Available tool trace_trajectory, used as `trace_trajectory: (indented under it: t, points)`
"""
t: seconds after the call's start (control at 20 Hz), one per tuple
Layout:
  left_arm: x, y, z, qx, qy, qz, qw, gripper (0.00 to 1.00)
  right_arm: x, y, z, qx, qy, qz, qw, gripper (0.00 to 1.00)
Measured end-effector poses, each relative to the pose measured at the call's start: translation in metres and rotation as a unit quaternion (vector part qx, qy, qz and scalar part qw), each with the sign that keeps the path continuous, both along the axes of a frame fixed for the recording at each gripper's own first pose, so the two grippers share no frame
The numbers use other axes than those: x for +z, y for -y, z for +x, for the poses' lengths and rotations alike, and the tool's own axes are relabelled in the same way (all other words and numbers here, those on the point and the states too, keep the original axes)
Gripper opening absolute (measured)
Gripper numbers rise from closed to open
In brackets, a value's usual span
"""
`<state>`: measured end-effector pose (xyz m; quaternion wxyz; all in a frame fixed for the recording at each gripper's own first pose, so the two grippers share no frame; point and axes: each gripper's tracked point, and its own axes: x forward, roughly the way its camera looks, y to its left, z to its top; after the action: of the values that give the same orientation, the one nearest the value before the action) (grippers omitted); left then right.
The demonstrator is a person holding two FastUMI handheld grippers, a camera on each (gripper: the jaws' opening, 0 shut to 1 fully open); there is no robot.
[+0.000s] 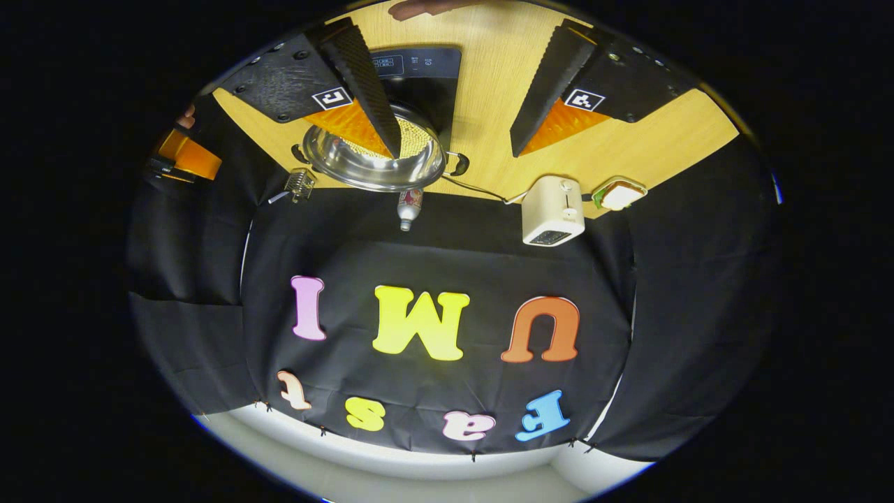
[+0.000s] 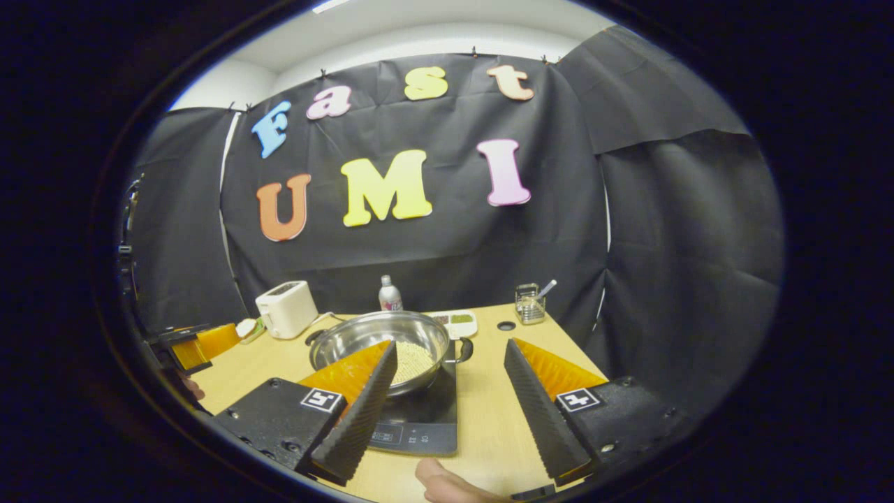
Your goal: First push the handle of the pot to place it horizontally, then grasp the pot with both hands and set it on the induction cooktop.
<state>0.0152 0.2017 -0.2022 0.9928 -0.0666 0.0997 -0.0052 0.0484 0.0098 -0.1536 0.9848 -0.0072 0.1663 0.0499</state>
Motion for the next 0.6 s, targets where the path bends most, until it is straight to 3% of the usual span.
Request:
trace_trajectory:
  t: [0.2,0.6]
  points:
    - [0.038,0.005,-0.038,-0.007,0.037,0.009,0.999,0.94,0.037,0.002,-0.033,-0.003,0.032,0.001,0.999,0.98]
    - [0.102,0.013,-0.103,-0.009,0.108,0.041,0.993,0.93,0.101,0.009,-0.088,0.002,0.102,-0.009,0.995,0.96]
